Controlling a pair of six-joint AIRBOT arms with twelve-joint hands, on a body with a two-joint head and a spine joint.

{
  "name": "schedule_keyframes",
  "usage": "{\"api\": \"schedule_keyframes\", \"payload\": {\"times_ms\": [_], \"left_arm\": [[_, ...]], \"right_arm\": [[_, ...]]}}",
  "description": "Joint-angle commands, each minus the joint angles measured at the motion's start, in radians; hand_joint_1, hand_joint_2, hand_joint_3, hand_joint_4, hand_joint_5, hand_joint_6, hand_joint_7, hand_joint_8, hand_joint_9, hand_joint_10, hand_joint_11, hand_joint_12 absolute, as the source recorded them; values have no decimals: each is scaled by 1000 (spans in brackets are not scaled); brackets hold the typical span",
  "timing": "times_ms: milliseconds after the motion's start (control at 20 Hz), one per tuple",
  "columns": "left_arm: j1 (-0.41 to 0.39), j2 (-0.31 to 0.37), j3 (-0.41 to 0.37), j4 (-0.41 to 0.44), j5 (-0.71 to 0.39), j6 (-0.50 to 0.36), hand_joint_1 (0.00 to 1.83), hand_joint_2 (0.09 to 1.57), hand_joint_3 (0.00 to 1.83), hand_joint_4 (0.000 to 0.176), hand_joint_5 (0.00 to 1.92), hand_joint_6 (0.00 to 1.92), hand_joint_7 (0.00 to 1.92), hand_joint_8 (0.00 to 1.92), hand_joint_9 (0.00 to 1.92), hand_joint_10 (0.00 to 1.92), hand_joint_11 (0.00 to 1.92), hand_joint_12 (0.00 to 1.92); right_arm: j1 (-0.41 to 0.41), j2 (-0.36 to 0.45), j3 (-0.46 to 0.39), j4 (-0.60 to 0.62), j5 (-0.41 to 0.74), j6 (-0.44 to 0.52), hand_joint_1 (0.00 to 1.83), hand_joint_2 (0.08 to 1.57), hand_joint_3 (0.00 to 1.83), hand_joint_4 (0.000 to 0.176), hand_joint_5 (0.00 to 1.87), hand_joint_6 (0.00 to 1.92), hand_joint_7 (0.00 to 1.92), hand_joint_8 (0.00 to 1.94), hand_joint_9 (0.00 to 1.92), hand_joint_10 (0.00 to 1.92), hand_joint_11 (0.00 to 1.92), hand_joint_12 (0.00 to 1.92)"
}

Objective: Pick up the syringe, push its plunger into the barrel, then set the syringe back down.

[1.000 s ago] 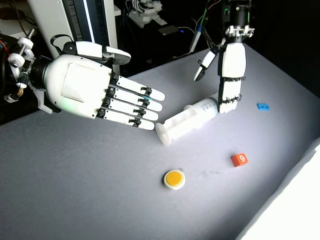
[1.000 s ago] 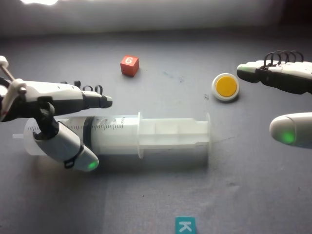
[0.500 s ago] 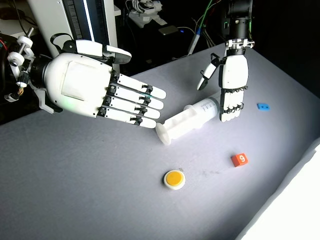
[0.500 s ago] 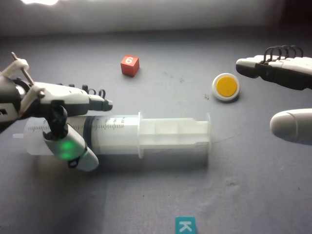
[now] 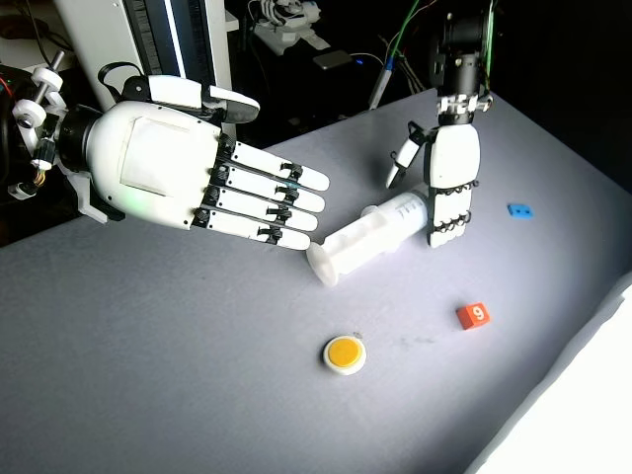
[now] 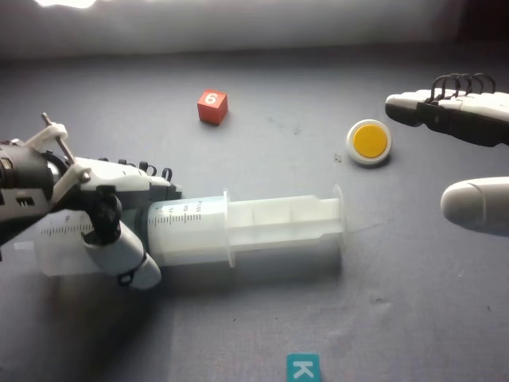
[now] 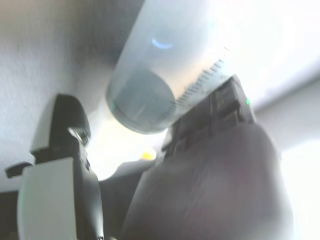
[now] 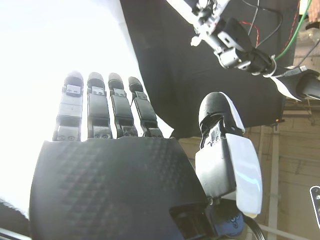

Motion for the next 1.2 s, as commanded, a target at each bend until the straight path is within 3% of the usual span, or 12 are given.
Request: {"api": "schedule_keyframes", "payload": {"times_ms": [0,400,450,500,550,600,650,1050,1150], "left_arm": [[6,-21,16,14,-47,1,943,1077,15,0,0,0,0,0,0,0,0,0],[8,-51,46,12,-58,1,985,1068,6,0,0,0,0,0,0,0,0,0],[7,-49,44,12,-58,1,1001,1143,0,0,355,0,368,47,350,8,0,747],[5,-48,43,13,-58,1,1187,1164,0,0,657,983,885,845,851,232,272,1152],[3,-48,43,14,-58,1,1236,1171,0,0,750,1164,985,1135,920,655,392,1317],[1,-46,42,14,-58,1,1341,1151,11,0,793,1065,980,1145,837,1172,476,1312],[0,-44,42,14,-58,1,1370,1145,0,0,887,849,941,1200,840,1355,613,1326],[-29,-16,23,8,-70,1,1373,1137,0,0,884,909,948,1148,867,1326,592,1365],[-56,3,9,-22,-76,1,1366,1159,0,0,864,922,898,1271,815,1373,569,1403]], "right_arm": [[4,2,-1,18,120,2,0,1248,1,0,38,2,28,4,0,0,0,0],[4,-1,-1,24,131,2,0,1248,0,0,29,1,29,3,0,0,0,0],[4,-3,-1,33,133,2,0,1249,1,0,62,13,49,10,6,2,20,9],[4,-4,-1,41,134,2,0,1250,1,0,58,10,46,8,2,0,18,8],[4,-5,-1,53,134,2,0,1253,2,0,67,9,60,9,18,5,35,18],[4,-9,-1,72,135,4,0,1252,2,0,66,8,58,7,16,4,33,18],[4,-12,-1,86,135,7,0,1249,0,0,58,4,49,3,1,0,19,12],[5,-36,-1,173,175,20,0,1251,0,0,70,6,58,4,10,2,22,21],[5,-41,-1,178,187,20,0,1250,0,0,62,1,61,4,8,1,15,20]]}}
